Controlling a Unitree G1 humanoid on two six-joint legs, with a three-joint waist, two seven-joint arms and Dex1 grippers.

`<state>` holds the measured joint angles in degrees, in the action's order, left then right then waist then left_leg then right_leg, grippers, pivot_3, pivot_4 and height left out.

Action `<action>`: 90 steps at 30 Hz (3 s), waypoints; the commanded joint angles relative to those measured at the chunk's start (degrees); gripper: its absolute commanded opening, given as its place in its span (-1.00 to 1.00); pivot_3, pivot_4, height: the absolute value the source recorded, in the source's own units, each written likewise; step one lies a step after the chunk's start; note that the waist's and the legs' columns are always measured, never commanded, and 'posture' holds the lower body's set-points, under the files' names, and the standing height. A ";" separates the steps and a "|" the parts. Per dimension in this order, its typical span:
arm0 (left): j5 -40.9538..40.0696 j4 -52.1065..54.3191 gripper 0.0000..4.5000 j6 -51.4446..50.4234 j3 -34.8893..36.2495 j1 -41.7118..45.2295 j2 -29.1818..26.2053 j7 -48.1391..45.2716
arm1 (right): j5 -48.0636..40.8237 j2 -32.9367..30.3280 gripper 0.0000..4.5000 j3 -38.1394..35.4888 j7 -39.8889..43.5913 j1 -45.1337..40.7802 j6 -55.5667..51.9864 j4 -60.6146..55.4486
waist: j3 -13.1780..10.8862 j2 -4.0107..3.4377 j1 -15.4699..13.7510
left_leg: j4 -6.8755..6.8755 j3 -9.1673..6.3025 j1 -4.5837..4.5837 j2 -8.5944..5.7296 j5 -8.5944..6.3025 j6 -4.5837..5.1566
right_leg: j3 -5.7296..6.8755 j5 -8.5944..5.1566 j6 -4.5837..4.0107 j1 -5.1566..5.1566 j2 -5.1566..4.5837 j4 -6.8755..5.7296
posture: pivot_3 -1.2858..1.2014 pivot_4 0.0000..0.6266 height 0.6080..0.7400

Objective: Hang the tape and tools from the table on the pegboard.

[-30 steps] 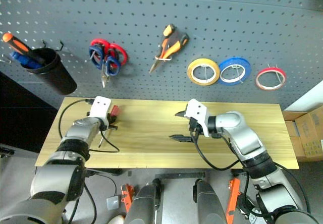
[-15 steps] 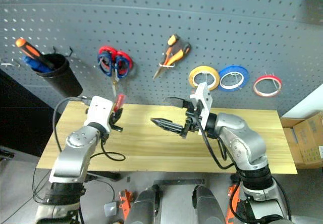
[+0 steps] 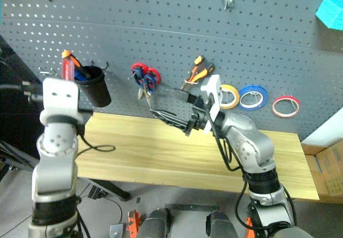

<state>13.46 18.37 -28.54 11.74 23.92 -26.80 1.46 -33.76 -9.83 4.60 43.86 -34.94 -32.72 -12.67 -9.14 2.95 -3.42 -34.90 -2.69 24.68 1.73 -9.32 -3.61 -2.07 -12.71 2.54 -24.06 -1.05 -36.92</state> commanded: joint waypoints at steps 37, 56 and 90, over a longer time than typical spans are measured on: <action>-12.77 -66.68 -0.64 34.87 2.79 28.56 -0.47 7.99 | 3.22 2.95 1.00 -2.62 -12.61 -1.55 7.96 -1.48 | 1.90 0.10 2.78 | -0.10 0.26 -0.10 0.03 0.13 0.07 | -0.26 0.38 -0.08 -0.01 0.05 -0.26 | 0.08 -0.88 1.00; -17.50 -42.84 0.98 22.41 3.61 21.69 3.07 6.89 | 4.16 0.94 1.00 -1.60 -11.60 -0.12 8.59 -2.25 | 2.03 0.13 3.41 | -0.08 0.37 -0.81 0.05 0.22 0.21 | -0.32 0.51 -0.09 0.64 0.04 -0.18 | 0.09 -0.92 1.00; -22.44 -11.48 0.98 -0.09 -3.31 -11.26 16.40 -4.00 | 33.87 2.12 1.00 -8.02 -42.34 30.53 1.31 -8.76 | 4.13 -0.93 5.15 | -0.09 0.61 -1.25 0.01 0.16 0.14 | -0.62 0.09 -0.18 0.88 -0.05 -0.05 | 0.04 -0.89 1.00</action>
